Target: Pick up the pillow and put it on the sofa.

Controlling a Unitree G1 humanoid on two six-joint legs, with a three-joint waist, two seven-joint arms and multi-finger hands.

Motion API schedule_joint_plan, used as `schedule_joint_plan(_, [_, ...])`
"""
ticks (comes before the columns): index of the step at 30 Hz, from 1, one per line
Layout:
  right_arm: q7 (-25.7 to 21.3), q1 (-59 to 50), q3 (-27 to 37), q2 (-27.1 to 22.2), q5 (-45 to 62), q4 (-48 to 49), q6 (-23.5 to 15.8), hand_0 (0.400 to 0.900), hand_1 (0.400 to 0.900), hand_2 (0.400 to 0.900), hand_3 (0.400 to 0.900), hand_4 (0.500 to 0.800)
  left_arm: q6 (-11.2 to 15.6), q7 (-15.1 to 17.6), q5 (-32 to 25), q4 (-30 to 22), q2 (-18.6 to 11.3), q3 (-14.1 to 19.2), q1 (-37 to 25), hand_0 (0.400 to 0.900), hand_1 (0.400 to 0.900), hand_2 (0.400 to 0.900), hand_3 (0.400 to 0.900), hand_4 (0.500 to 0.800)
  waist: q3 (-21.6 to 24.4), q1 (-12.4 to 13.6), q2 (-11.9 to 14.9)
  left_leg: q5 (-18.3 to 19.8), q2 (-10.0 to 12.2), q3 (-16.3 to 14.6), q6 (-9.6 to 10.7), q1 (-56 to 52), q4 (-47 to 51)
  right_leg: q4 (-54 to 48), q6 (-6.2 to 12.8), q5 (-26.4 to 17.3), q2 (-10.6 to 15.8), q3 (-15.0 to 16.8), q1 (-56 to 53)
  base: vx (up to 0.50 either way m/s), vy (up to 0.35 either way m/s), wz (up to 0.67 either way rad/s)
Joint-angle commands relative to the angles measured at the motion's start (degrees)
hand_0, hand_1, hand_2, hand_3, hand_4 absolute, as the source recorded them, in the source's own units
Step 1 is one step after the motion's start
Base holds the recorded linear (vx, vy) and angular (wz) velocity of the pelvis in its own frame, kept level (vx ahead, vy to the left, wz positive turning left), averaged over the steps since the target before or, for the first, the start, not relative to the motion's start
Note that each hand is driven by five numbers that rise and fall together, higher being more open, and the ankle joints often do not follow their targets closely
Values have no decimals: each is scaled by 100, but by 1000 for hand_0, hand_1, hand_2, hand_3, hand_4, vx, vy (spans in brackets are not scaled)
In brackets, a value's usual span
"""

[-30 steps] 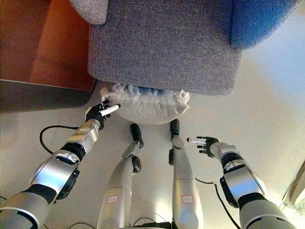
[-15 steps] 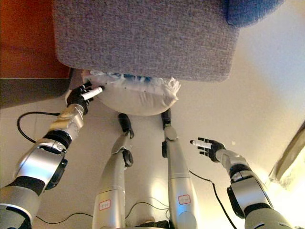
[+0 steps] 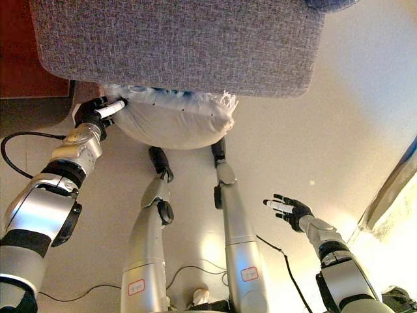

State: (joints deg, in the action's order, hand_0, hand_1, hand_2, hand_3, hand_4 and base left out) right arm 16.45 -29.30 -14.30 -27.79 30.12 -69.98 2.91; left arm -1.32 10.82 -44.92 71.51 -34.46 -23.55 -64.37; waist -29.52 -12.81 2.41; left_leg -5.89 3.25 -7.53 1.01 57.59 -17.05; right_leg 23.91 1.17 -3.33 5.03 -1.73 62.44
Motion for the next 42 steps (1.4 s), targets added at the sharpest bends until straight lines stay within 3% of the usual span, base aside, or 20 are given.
schedule_joint_plan(1, [-172,732,-127,-216,114,11,9,900,900,900,900,800,164,-79,-116,-268,75,62,-431,400,400,400,400,500,-27,-168,66,835,-46,239,431,287,-1039,-272,205,240,-360,70,-218,-5,4,10])
schedule_joint_plan(15, [-279,838,-148,-147,89,65,-143,900,900,900,900,800,124,-145,-166,-361,119,77,-288,400,400,400,400,500,-27,-131,26,786,-34,169,483,-234,-913,-401,195,229,-308,91,-710,-6,5,3])
schedule_joint_plan(21, [-320,1027,-129,-94,22,103,-251,900,900,900,900,800,264,-219,-3,-606,318,92,217,400,400,400,400,500,-27,-55,-11,743,-22,6,484,-1024,-752,-513,202,249,-273,22,-1446,1,6,0])
schedule_joint_plan(26, [-341,1134,-37,1,-142,81,-154,900,900,900,900,800,137,-433,194,-804,485,179,773,400,400,400,400,500,-27,48,-67,739,-68,-112,459,-1870,-552,-600,186,321,-251,-49,-2274,27,19,-1])
schedule_joint_plan(30, [-354,1309,35,95,-297,78,-45,900,900,900,900,800,54,-626,263,-983,552,305,1265,400,400,400,400,500,252,154,-103,742,-136,-187,436,-2446,-284,-729,200,384,-186,-102,-2842,108,14,-6])
schedule_joint_plan(42, [-371,1814,307,261,-655,-86,-17,900,900,900,900,800,178,-852,656,-1492,632,359,2117,400,400,400,400,500,846,236,-290,675,-335,-279,306,-3845,652,-1250,320,426,-115,-83,-4063,59,21,-7])
